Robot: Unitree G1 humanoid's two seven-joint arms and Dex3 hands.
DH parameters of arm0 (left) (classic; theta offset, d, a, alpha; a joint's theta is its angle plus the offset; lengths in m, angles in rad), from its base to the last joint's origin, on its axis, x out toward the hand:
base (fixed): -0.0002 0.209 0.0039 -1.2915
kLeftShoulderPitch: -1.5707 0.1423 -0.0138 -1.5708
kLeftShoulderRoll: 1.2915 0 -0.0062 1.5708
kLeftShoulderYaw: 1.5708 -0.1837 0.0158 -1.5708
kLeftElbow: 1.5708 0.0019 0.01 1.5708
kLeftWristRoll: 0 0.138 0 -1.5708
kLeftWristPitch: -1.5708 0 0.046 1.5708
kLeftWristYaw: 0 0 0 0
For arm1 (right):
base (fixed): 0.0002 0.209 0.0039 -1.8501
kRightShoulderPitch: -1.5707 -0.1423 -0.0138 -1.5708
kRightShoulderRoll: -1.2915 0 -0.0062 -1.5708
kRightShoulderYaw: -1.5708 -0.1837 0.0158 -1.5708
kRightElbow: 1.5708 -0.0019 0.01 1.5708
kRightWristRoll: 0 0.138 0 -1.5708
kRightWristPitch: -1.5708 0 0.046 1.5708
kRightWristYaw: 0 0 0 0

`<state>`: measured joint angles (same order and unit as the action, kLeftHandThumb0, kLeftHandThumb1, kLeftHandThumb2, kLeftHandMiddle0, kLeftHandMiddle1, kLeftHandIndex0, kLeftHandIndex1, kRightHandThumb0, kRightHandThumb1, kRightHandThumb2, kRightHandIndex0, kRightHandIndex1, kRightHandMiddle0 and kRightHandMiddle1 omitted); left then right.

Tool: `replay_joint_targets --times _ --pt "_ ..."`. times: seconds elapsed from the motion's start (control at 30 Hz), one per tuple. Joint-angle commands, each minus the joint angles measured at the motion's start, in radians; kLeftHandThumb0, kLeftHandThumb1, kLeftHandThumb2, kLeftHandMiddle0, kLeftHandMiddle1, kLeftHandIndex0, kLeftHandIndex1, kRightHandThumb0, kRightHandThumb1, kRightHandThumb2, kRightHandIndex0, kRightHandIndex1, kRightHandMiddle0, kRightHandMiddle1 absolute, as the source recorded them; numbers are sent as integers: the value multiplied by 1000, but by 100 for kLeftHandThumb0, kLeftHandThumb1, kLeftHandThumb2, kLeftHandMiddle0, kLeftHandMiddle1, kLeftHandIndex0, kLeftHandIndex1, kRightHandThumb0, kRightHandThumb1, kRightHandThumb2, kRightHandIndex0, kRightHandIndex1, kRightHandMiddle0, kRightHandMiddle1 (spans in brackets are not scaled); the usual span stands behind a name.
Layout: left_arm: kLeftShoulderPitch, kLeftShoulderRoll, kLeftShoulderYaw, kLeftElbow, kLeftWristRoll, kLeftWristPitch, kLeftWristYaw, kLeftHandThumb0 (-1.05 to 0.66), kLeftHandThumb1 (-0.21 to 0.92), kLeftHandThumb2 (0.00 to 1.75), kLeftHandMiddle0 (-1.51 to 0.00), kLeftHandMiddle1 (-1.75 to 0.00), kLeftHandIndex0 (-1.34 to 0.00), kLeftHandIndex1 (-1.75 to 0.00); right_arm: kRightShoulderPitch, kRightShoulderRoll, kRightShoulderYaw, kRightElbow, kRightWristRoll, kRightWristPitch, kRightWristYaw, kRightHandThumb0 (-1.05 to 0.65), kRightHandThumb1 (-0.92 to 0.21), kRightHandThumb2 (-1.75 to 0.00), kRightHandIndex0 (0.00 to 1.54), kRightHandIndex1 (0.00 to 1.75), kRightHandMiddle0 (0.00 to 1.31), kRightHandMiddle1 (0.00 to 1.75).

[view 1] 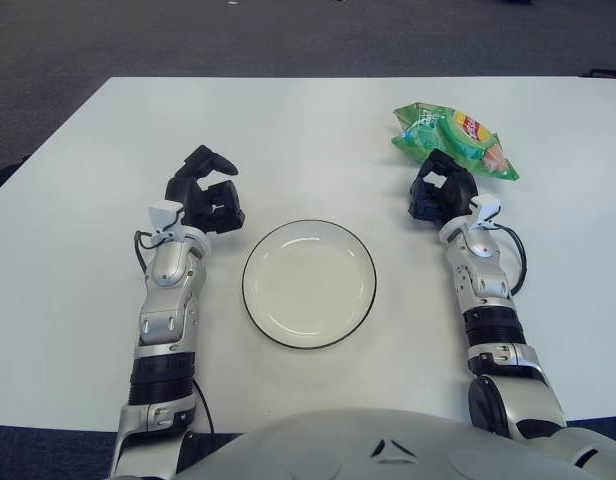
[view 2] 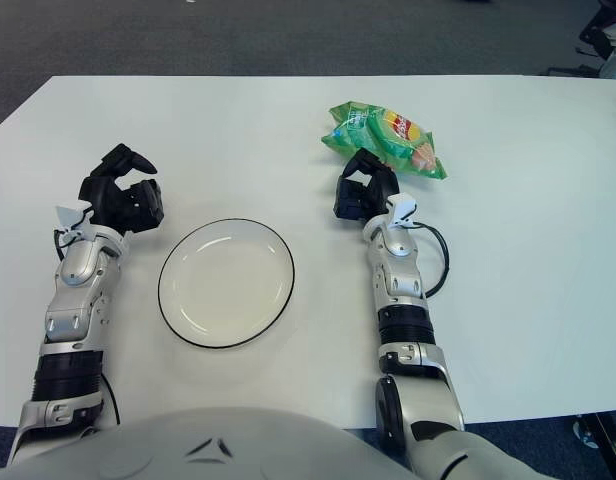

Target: Put the snack into the plate.

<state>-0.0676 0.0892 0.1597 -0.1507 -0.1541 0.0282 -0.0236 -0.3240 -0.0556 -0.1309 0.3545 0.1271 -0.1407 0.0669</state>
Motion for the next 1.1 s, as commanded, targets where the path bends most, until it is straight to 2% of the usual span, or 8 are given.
replay_joint_targets --times 0.0,0.43,0.8,0.97,1.07 --pt "52 -13 6 21 -5 9 1 -48 31 133 -125 -175 -62 -175 71 17 0 43 -5 -7 -7 -54 -18 -149 127 175 73 175" --pt "52 -19 7 23 -8 12 4 -49 30 133 -126 -175 -62 -175 74 11 6 41 -15 -12 -9 -54 -18 -148 125 175 72 175" --pt "53 -20 11 25 -3 11 10 -49 30 134 -127 -175 -63 -175 69 21 10 54 -36 -63 -17 -53 -18 -148 124 175 72 175" --pt "52 -22 10 26 5 13 19 -49 30 134 -127 -175 -63 -175 74 9 19 1 -115 -117 -98 -53 -19 -147 120 175 72 175" --pt "52 -23 9 26 12 13 23 -49 30 134 -127 -175 -63 -175 84 -17 20 -63 -170 -117 -138 -52 -21 -144 117 175 70 175"
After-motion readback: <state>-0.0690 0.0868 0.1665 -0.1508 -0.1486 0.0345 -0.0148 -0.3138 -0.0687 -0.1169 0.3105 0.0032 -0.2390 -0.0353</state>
